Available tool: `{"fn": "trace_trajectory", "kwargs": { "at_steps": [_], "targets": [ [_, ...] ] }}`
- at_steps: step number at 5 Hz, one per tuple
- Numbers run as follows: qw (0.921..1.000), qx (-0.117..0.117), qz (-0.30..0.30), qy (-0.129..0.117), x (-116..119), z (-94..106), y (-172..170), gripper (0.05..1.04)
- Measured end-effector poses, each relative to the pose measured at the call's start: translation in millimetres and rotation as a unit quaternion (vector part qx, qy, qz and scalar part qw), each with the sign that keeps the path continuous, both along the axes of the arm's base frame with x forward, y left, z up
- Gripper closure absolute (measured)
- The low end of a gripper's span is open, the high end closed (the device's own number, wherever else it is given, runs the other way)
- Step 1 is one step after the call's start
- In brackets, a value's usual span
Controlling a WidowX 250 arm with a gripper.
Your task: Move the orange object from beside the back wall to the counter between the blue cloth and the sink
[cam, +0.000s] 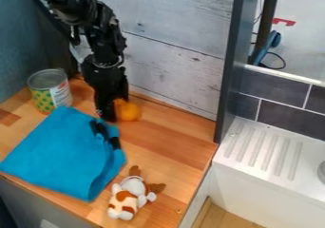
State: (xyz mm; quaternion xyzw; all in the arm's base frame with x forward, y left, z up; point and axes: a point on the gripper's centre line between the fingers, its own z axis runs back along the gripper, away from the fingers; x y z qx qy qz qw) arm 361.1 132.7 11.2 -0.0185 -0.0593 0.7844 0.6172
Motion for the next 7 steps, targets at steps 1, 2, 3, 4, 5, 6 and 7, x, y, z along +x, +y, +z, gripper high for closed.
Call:
{"fn": "trace_trajectory", "kwargs": {
  "at_steps": [1, 2, 3, 4, 5, 6, 7],
  "targets": [
    [0.9995, 0.011, -0.011, -0.029, 5, 11.2, -1, 0.266],
    [0.9963, 0.020, -0.055, -0.063, 19, 27.5, -17, 0.266],
    [0.9897, 0.023, -0.129, -0.058, 24, 35.9, -47, 0.266],
    [0.9656, 0.030, -0.255, -0.044, 21, 50.2, -91, 0.266],
    [0.9268, 0.032, -0.374, -0.011, 1, 40.4, -115, 0.266],
    [0.8817, 0.022, -0.470, 0.028, -14, 37.3, -121, 0.266],
    [0.8519, 0.003, -0.522, 0.039, -21, 35.0, -121, 0.266]
  ]
}}
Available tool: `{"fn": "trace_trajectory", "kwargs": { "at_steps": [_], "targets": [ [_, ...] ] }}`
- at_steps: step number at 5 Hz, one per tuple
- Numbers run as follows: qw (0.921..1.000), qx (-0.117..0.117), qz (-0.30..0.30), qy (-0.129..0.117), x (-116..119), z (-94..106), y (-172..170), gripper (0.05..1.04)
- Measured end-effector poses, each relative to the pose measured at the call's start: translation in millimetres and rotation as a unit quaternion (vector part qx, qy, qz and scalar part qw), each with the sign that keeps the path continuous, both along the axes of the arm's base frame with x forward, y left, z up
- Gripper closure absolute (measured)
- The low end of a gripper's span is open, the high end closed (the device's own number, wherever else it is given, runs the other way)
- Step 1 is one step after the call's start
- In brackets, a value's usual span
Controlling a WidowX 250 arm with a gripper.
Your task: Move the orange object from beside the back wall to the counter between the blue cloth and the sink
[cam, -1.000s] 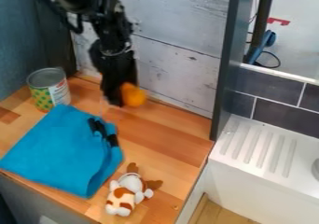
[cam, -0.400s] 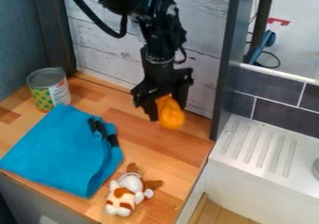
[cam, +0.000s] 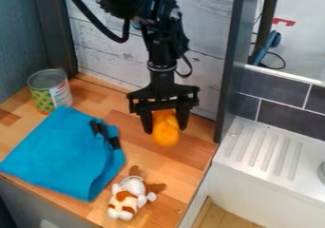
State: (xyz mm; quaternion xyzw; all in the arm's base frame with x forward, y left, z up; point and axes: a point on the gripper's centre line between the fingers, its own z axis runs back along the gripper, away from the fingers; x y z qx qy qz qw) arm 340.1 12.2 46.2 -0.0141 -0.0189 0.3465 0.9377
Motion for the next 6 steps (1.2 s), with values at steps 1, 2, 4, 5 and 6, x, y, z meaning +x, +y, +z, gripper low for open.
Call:
{"fn": "trace_trajectory", "kwargs": {
  "at_steps": [1, 2, 4, 5, 6],
  "targets": [
    [0.9994, -0.009, -0.032, 0.011, 3, -15.3, 3, 0.266],
    [0.9931, -0.022, -0.115, 0.004, 17, -29.5, -2, 0.266],
    [0.9853, -0.019, -0.170, -0.001, 13, -37.2, -3, 0.267],
    [0.9843, -0.035, -0.173, 0.013, -1, -34.7, -7, 0.207],
    [0.9819, -0.051, -0.182, -0.012, 3, -8.5, -12, 0.073]
  ]
}}
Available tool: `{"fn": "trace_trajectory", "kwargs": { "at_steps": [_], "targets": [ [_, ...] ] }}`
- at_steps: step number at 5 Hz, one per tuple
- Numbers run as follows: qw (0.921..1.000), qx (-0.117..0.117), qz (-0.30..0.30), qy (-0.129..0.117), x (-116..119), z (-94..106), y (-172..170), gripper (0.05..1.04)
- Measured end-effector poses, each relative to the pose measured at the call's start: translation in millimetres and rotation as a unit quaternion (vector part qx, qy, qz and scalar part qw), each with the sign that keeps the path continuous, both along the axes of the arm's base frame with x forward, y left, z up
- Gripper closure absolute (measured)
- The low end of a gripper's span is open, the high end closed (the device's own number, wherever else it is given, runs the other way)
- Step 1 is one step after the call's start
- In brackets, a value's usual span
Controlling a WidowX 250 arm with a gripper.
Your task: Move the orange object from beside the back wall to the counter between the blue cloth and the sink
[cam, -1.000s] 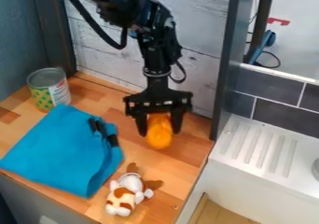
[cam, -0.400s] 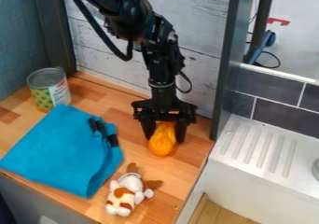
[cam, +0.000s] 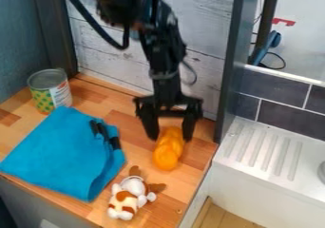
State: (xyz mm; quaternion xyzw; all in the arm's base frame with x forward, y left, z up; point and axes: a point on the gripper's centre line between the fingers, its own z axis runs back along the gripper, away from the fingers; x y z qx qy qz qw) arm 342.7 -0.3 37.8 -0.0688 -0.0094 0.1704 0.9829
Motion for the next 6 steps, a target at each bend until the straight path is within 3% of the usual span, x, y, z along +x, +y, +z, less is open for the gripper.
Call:
{"fn": "trace_trajectory", "kwargs": {
  "at_steps": [1, 2, 4, 5, 6],
  "targets": [
    [0.9999, -0.006, -0.005, -0.012, 10, 17.3, -2, 0.077],
    [0.9999, -0.002, -0.010, 0.008, 8, 23.9, -1, 0.081],
    [0.9937, 0.057, -0.072, 0.065, -28, 69.6, 38, 0.081],
    [0.9906, 0.054, -0.092, 0.085, -46, 67.3, 57, 0.083],
    [0.9882, 0.048, -0.123, 0.078, -53, 70.6, 69, 0.083]
  ]
}}
